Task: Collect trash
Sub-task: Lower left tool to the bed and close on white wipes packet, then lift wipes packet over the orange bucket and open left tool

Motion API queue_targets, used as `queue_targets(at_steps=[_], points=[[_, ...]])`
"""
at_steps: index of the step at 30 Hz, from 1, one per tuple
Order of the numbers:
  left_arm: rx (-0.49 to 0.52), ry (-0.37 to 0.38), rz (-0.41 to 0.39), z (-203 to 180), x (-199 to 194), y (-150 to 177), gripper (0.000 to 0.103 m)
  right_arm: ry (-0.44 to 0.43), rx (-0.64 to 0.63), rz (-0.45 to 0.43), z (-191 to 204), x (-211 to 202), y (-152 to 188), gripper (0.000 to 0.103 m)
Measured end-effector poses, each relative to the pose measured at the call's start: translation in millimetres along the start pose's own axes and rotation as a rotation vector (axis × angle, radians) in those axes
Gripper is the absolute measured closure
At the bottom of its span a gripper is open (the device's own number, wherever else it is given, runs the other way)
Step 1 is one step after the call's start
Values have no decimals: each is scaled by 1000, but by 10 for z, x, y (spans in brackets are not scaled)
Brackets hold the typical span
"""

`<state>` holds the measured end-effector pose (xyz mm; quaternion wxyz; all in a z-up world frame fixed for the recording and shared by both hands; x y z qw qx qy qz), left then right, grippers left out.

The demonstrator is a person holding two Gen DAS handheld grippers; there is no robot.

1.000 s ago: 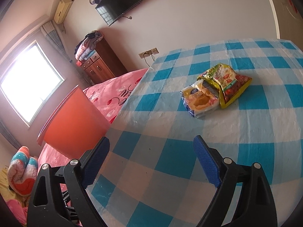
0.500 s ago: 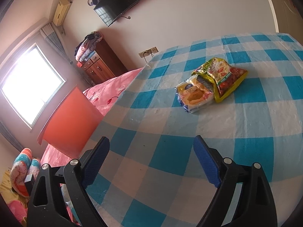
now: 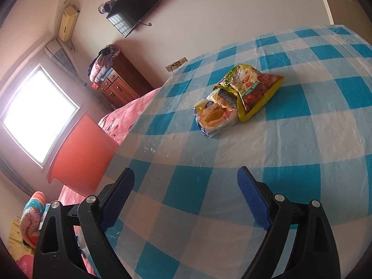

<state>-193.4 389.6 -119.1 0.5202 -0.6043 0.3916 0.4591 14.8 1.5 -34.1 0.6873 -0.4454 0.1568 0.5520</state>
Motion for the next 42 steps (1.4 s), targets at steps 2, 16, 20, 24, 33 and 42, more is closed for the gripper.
queue_targets(at_steps=[2,16,20,24,33,42], points=[[-5,-10,18,-1,70,24,27,-5,2,-4,-20,-26,-9,14],[-161,135,133,120,424,271,25,-10,15,2,-111,-41,-21,14],[-147,111,121,86,433,292,25,-1,7,5,-95,-14,-21,14],[-122,67,123,25,414,284,28,8,4,7,-70,-3,-13,14],[-193,13,51,227,18,208,30,2,7,8,-70,-2,-11,14],[-239,-80,-170,532,-1150,-271,30,-7,8,14,-62,12,5,14]])
Point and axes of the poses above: each gripper's, at about its wrist camera, not at the fingertips, and x roughly the way its jaws point, z to its left, y to its underside, the point moved 10 cm from there along x, roughly the way its jaws point, and after that the axes turned 15 degrees about z, right-handed, at the moved point
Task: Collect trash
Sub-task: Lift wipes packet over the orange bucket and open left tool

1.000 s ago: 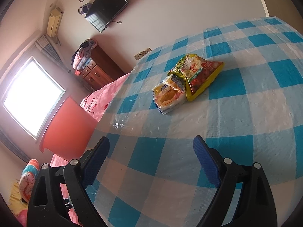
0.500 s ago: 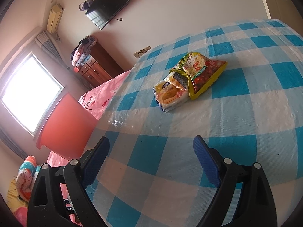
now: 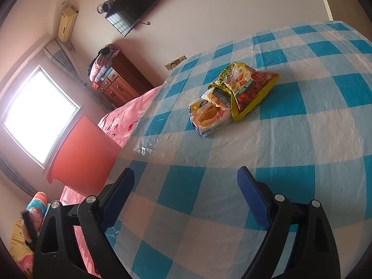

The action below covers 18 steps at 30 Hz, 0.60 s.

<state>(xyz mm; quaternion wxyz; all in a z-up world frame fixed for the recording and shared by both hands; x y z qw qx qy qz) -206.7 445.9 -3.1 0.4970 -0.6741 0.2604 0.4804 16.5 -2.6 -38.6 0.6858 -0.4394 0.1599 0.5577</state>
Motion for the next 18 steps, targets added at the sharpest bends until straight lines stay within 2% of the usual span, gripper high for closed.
queue_targets(at_steps=[3,6,9,13,18], points=[[5,-9,-87,-59,-333,-329,30,-2,0,2,1,3,5,14],[27,-9,-166,-275,-675,-743,30,-2,2,0,0,-3,4,14],[42,-3,-203,-499,-836,-1055,30,-8,5,1,-17,2,0,14],[61,-8,-204,-841,-769,-1492,30,-13,8,3,-22,6,0,14],[54,-12,-135,-1107,-455,-1710,30,-23,13,4,-57,-10,-11,14]])
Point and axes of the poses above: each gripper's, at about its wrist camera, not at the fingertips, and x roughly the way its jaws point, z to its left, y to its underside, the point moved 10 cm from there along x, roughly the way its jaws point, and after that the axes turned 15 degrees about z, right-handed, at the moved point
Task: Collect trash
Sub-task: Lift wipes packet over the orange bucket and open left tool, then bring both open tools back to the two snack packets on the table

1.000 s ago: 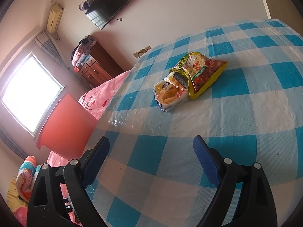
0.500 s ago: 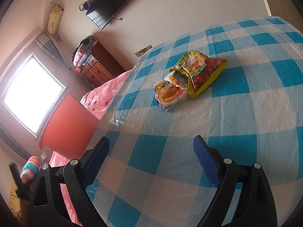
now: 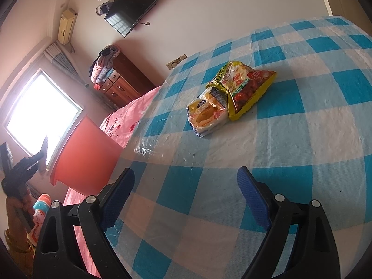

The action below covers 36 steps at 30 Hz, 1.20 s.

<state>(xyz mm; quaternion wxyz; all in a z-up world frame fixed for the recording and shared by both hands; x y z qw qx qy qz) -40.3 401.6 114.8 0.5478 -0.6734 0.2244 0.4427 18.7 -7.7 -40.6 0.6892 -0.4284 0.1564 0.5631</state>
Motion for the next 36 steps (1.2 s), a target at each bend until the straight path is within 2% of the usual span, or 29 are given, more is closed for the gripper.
queue_targets(at_steps=[4,6,8,11,16,21,28,32,36], points=[[-23,-28,45,-106,171,-3,27,-9,10,-5,-35,-43,-1,14],[-23,-43,31,-119,152,-16,24,-13,17,-9,-72,-77,-21,14],[0,-76,5,-179,95,-49,17,-22,30,-16,-97,-122,-27,14],[29,-110,-31,-298,-8,-91,16,-34,47,-28,-137,-203,-50,14],[114,-31,-83,-857,-160,-65,16,-36,60,-62,-189,-371,-96,11],[217,69,-89,-1514,-135,27,16,-22,82,-81,-298,-498,-132,11],[345,207,-14,-2438,176,291,16,25,99,-131,-485,-727,-191,11],[357,270,38,-2835,405,451,16,37,118,-156,-612,-853,-227,11],[355,295,95,-3168,697,557,16,47,135,-177,-731,-979,-254,11]])
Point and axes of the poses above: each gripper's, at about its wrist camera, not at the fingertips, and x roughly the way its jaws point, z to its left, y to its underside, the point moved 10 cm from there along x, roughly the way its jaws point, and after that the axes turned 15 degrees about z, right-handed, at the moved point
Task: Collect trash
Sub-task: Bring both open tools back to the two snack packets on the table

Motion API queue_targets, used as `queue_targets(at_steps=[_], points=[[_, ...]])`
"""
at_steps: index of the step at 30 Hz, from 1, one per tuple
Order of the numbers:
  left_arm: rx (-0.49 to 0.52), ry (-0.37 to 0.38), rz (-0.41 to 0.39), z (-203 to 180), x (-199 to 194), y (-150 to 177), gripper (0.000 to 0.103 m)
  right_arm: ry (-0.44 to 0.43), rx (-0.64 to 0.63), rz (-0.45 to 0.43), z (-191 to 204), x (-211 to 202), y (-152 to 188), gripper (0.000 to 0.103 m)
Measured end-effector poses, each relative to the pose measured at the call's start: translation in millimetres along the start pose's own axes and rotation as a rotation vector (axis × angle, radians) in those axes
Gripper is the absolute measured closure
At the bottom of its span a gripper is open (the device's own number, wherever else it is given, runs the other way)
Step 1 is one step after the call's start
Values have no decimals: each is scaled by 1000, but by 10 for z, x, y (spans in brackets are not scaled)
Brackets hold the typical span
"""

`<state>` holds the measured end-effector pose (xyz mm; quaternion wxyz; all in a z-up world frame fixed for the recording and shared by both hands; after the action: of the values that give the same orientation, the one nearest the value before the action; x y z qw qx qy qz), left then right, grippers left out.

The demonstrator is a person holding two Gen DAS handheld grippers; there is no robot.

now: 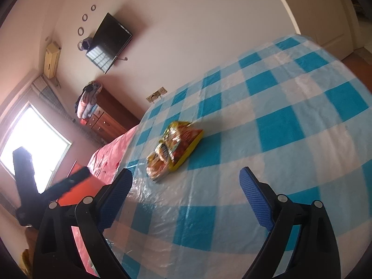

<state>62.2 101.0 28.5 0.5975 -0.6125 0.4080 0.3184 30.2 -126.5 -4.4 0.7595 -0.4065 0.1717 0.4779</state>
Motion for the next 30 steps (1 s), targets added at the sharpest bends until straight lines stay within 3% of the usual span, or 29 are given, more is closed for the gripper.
queue_targets(at_steps=[9,17,24,30], points=[[-55,12,80,-298,709,-134,17,47,-23,-33,-138,-142,-100,11],[-93,14,120,-385,1045,-242,17,39,-22,-19,-201,-112,-119,11],[-91,-27,127,-429,1245,-300,19,33,-2,-3,-284,-81,-137,11],[-52,-94,90,-450,1259,-334,34,45,-6,28,-280,14,-108,11]])
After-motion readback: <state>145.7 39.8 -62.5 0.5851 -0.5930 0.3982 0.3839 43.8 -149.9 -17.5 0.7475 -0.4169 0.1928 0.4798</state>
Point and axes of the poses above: each gripper's, at about its wrist camera, not at the fingertips, and x roughly the way its jaws point, z to its left, y to its underside, the point moved 10 cm from there along x, roughly the way its jaws point, and after that the axes turned 15 degrees about z, right-handed, at the moved point
